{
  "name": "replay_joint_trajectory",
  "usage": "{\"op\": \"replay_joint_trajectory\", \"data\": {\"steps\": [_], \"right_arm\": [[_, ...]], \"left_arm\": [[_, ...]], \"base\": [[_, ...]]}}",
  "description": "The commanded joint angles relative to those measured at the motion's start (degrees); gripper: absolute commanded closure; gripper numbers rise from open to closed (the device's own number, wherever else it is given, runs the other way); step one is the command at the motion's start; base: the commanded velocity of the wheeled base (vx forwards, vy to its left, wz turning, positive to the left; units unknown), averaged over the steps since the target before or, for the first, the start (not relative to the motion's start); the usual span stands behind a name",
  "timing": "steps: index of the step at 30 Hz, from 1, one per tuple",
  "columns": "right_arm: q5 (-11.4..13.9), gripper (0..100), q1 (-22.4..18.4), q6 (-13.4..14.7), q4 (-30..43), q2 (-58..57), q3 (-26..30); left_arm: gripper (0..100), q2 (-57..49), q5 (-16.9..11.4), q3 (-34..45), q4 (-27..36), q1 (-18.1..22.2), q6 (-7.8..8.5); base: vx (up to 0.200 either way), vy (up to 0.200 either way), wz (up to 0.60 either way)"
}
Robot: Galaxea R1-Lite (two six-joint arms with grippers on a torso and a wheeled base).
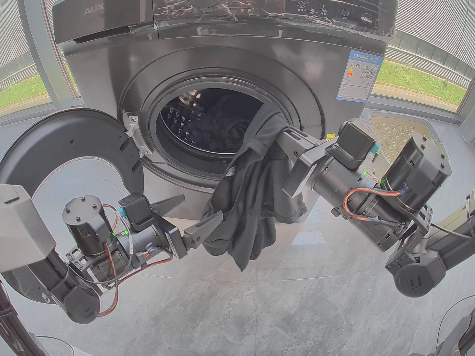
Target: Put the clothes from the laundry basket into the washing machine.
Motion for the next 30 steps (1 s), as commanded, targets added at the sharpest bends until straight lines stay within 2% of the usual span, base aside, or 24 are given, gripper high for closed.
{"op": "replay_joint_trajectory", "data": {"steps": [1,7,13,24,30], "right_arm": [[0.0,100,0.0,0.1,-0.1,-1.3,0.5],[0.0,100,0.1,0.1,0.2,-2.0,0.6],[0.0,100,0.5,0.1,0.2,-2.1,0.6],[0.0,100,1.1,0.1,0.2,-1.9,1.0],[0.0,100,1.1,0.0,0.2,-1.7,1.1]], "left_arm": [[0,5.3,0.0,0.5,-0.1,0.0,0.07],[0,8.2,-0.1,0.3,-0.2,-0.1,1.04],[0,12.1,-0.2,-0.9,-0.2,0.1,2.8],[0,18.3,-0.4,-8.2,-0.2,0.5,2.89],[0,21.4,-4.2,-11.4,-0.2,0.7,2.97]], "base": [[0.0,0.0,0.0],[0.0,0.0,0.0],[0.0,0.0,0.0],[0.0,0.0,0.0],[0.0,0.0,0.0]]}}
